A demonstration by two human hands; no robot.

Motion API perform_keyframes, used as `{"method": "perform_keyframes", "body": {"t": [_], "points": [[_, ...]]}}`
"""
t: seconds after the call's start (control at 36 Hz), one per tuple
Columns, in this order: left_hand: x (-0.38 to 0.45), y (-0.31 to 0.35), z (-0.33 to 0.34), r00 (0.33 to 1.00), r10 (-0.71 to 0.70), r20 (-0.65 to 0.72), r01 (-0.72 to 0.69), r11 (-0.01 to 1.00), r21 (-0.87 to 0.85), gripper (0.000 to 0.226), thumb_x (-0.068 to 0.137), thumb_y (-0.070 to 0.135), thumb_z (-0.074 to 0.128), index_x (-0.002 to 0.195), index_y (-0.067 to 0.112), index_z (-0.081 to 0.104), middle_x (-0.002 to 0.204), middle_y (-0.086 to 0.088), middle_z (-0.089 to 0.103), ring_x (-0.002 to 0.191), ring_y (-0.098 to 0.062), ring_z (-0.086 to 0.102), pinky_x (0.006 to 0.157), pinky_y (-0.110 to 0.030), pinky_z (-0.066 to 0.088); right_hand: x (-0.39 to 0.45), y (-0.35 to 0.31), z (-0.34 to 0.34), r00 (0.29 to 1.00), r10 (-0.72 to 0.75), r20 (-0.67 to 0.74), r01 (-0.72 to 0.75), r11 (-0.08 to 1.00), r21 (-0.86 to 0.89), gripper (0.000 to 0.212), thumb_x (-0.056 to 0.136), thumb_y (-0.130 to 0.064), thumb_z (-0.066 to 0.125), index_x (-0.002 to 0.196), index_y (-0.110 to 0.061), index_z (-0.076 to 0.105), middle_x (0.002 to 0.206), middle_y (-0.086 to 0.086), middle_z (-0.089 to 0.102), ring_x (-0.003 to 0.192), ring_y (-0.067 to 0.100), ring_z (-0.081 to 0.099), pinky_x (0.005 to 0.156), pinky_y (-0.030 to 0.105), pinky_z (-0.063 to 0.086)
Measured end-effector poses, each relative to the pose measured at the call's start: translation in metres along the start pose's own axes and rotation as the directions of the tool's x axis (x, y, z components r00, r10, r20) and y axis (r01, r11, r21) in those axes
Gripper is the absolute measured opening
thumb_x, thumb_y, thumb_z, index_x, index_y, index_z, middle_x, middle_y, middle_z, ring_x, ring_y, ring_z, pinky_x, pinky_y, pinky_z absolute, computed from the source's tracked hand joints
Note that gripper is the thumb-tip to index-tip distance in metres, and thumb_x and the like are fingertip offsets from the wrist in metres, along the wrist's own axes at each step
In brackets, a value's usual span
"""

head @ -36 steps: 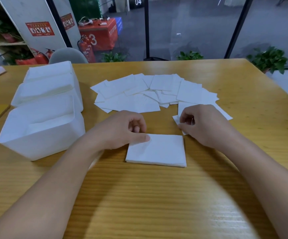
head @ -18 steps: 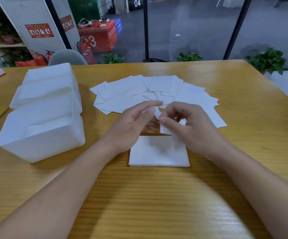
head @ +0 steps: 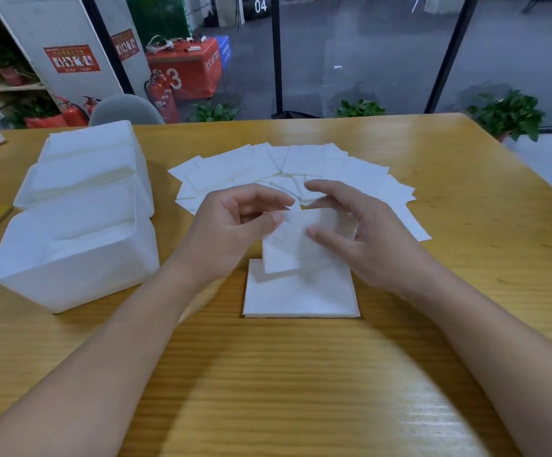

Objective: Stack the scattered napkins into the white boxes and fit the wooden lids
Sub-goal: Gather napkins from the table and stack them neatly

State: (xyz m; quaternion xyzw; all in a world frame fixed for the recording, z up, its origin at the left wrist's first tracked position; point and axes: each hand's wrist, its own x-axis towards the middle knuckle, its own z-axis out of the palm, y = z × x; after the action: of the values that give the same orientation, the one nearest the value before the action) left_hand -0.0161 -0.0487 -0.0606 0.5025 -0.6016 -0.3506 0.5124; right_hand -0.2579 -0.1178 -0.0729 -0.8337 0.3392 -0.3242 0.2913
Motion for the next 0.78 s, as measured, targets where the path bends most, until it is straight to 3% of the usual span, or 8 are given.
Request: {"method": "perform_keyframes", "body": {"t": [0.11,0.22,0.28,0.33,0.44,0.53,0.67,0.78], "points": [[0.002,0.001,-0.01,0.998,-0.007,-0.059,0.005,1.0,-0.02,0.02,0.1,-0.001,0.072,0.117,0.007,0.079,0.109,-0.015,0.08,0.102,-0.024,0.073,0.095,-0.041,0.058,0.003,-0.001,-0.003,0.997,0.063,-0.036,-0.059,0.992,0.114,0.011,0.104,-0.026,0.073,0.112,-0.028,0.079,0.105,-0.013,0.078,0.098,0.01,0.072,0.086,0.04,0.059],[0.004,0.001,-0.018,0.995,-0.079,-0.064,0.08,0.997,0.012,0.018,0.103,0.008,0.073,0.116,0.016,0.081,0.099,-0.029,0.073,0.086,-0.03,0.066,0.084,-0.041,0.057,0.005,-0.005,-0.009,0.99,0.129,-0.06,-0.116,0.976,0.186,0.013,0.1,-0.029,0.077,0.112,-0.035,0.078,0.085,0.003,0.072,0.074,0.025,0.068,0.064,0.036,0.054],[0.004,0.002,-0.02,0.991,-0.129,-0.047,0.131,0.991,0.036,0.017,0.102,0.009,0.074,0.117,0.016,0.08,0.095,-0.025,0.075,0.081,-0.025,0.067,0.079,-0.035,0.059,0.005,-0.006,-0.013,0.983,0.182,-0.011,-0.176,0.964,0.201,0.017,0.1,-0.029,0.077,0.115,-0.036,0.076,0.087,0.018,0.068,0.069,0.028,0.062,0.062,0.034,0.049],[0.003,0.003,-0.021,0.982,-0.188,0.0,0.188,0.98,0.071,0.019,0.101,0.011,0.075,0.117,0.019,0.08,0.094,-0.02,0.076,0.081,-0.022,0.07,0.078,-0.034,0.059,0.005,-0.006,-0.017,0.972,0.22,0.081,-0.231,0.956,0.18,0.017,0.099,-0.028,0.077,0.115,-0.034,0.075,0.088,0.021,0.067,0.068,0.029,0.059,0.061,0.034,0.047],[0.002,0.003,-0.022,0.959,-0.266,0.101,0.247,0.954,0.17,0.019,0.099,0.014,0.079,0.112,0.026,0.082,0.095,-0.016,0.077,0.076,-0.023,0.066,0.072,-0.035,0.057,0.004,-0.005,-0.025,0.948,0.224,0.227,-0.245,0.967,0.064,0.006,0.097,-0.026,0.078,0.1,-0.03,0.078,0.08,0.016,0.067,0.062,0.017,0.057,0.058,0.029,0.045],[0.001,0.003,-0.021,0.947,-0.291,0.137,0.263,0.945,0.193,0.018,0.098,0.011,0.079,0.111,0.024,0.081,0.092,-0.008,0.078,0.071,-0.026,0.066,0.065,-0.031,0.056,0.003,-0.006,-0.027,0.918,0.244,0.312,-0.268,0.963,0.035,0.01,0.094,-0.022,0.081,0.101,-0.028,0.076,0.068,0.003,0.067,0.056,0.016,0.06,0.053,0.022,0.044],[0.002,0.002,-0.022,0.93,-0.323,0.175,0.276,0.929,0.246,0.017,0.096,0.01,0.08,0.108,0.022,0.081,0.097,-0.007,0.077,0.062,-0.023,0.063,0.062,-0.033,0.055,0.002,0.0,-0.022,0.887,0.27,0.373,-0.285,0.958,-0.018,0.022,0.089,-0.033,0.087,0.106,-0.033,0.073,0.076,0.016,0.071,0.058,0.018,0.06,0.055,0.027,0.044],[0.0,0.001,-0.022,0.924,-0.322,0.206,0.223,0.892,0.393,0.018,0.097,0.017,0.08,0.111,0.029,0.077,0.098,0.004,0.08,0.06,-0.018,0.065,0.072,-0.042,0.058,0.003,0.005,-0.019,0.891,0.281,0.357,-0.28,0.958,-0.057,0.028,0.084,-0.037,0.091,0.105,-0.034,0.074,0.064,-0.01,0.061,0.058,0.011,0.057,0.056,0.026,0.046]]}}
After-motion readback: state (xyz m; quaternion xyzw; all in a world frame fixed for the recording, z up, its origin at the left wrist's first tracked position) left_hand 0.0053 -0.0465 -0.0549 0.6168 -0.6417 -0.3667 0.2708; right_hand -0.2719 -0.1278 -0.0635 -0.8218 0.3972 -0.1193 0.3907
